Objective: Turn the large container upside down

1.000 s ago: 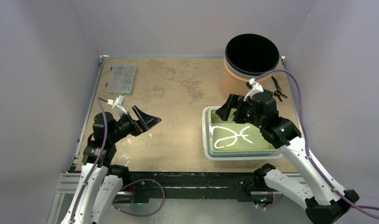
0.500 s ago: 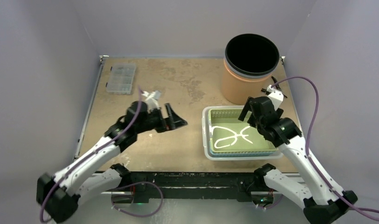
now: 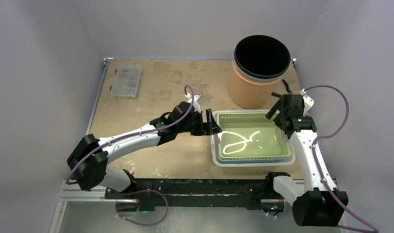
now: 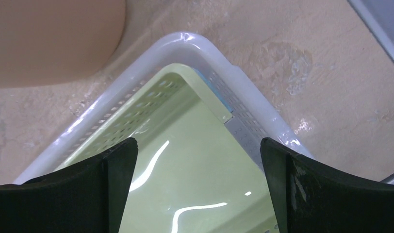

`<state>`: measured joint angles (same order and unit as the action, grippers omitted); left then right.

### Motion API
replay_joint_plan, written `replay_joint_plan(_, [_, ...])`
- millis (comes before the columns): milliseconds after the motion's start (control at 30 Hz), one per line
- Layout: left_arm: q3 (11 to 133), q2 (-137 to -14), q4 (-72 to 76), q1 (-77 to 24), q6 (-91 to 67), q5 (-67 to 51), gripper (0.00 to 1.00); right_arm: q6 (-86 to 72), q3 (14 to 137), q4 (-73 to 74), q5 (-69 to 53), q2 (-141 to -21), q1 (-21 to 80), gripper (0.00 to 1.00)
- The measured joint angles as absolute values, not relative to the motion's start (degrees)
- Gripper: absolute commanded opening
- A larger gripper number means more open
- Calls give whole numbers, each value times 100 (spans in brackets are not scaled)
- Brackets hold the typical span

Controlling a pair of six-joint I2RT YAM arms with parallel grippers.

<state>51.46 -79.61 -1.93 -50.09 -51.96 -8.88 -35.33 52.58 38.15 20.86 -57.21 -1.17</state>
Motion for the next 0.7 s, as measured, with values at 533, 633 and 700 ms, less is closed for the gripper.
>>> replay_joint_plan(533, [5955, -9406, -198, -4982, -5006, -941, 16, -3028, 4637, 2888, 607, -5896, -548, 80])
replay_joint_plan(633, [6108, -9406, -563, -4958, -5041, -803, 4, -2967, 4593, 2768, 311, -5717, -572, 76])
replay_joint_plan(700, [6200, -9400, -781, -4939, -4991, -692, 1, -2963, 4584, 2753, 139, -5605, -576, 72])
